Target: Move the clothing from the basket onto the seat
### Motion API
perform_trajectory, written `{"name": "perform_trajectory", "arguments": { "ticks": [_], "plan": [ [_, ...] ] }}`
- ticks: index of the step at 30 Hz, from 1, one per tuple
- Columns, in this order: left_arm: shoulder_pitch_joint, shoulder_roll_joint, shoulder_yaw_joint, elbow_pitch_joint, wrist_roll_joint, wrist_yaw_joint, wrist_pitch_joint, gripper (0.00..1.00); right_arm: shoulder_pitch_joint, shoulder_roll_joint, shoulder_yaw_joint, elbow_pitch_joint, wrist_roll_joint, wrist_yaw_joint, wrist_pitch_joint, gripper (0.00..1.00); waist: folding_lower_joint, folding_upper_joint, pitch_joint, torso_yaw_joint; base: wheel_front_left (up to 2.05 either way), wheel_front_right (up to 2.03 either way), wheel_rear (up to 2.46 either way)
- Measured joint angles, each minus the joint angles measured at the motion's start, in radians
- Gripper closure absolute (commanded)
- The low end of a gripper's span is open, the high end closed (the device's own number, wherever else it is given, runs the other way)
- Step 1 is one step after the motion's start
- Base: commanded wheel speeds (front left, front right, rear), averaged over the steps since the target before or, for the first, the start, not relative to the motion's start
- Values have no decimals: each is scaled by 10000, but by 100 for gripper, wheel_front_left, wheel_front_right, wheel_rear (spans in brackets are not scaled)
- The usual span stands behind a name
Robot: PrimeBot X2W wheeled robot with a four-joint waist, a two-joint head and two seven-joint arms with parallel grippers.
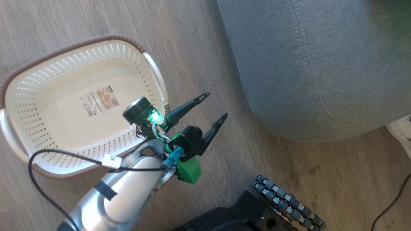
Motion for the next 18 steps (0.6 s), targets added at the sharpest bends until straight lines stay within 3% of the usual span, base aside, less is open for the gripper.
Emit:
{"name": "perform_trajectory", "arguments": {
  "ticks": [6, 10, 14, 18],
  "plan": [
    [49, -318, -29, 35, -104, -58, 0, 0, 1, -102, 802, 77, 267, 0, 1262, 0, 0, 0, -596, 6, 0, 0, 0],
    [207, -625, -21, 58, -253, -96, 0, 0, 21, -176, 1810, -77, 698, 0, 3091, 0, 0, 0, -1209, 38, 0, 0, 0],
    [516, -838, 2, 69, -274, -186, 0, 0, 33, -522, 2757, -717, 1154, 0, 4255, 0, 0, 1, -1724, 90, 0, 0, 0],
    [759, -1005, 36, 65, -276, -263, 0, 0, 75, -965, 3684, -1720, 1632, 0, 4558, 0, 0, 1, -2270, 155, 0, 0, 0]
  ]
}}
